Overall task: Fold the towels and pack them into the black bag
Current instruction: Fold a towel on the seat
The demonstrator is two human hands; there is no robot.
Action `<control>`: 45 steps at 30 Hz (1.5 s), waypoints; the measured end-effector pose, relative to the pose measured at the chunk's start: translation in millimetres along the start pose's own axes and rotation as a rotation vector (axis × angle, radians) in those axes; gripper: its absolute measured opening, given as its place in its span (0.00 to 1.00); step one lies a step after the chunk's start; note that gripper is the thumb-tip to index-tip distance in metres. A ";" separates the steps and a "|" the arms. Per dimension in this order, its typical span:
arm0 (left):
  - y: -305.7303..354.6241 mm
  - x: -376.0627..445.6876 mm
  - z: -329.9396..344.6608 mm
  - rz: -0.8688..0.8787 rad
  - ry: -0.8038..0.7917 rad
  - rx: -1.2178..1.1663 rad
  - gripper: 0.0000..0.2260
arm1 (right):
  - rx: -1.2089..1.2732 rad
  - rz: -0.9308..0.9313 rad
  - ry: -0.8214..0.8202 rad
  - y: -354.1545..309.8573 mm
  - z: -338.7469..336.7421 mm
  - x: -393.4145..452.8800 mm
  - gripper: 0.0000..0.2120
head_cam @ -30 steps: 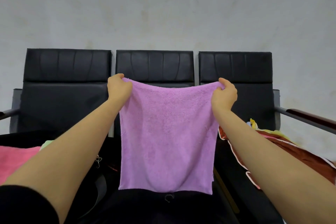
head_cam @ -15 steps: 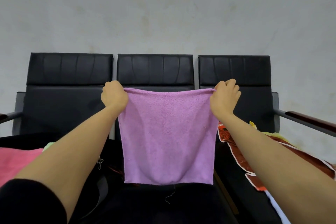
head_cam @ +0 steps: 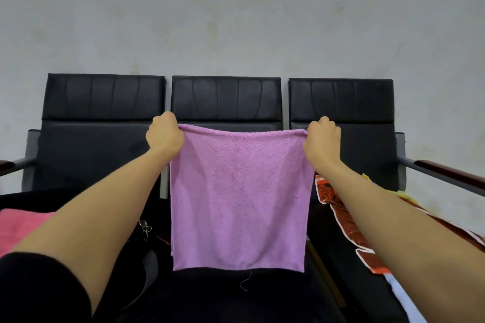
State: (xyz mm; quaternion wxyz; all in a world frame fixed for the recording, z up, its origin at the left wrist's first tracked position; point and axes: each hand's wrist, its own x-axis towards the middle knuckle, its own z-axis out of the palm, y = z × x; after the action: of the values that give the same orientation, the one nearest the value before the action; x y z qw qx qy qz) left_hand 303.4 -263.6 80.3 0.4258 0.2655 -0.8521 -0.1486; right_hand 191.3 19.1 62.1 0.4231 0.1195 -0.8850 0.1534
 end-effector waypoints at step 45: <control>-12.1 2.5 125.4 -0.298 0.066 -1.130 0.14 | 1.267 0.406 -0.155 -14.0 106.3 3.1 0.13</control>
State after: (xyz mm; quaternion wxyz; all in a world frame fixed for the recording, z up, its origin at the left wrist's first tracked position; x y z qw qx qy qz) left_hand 205.2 -271.5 1.8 0.5020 0.1188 -0.5806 -0.6299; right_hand 118.5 -33.7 3.7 0.1690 0.1868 -0.6567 0.7108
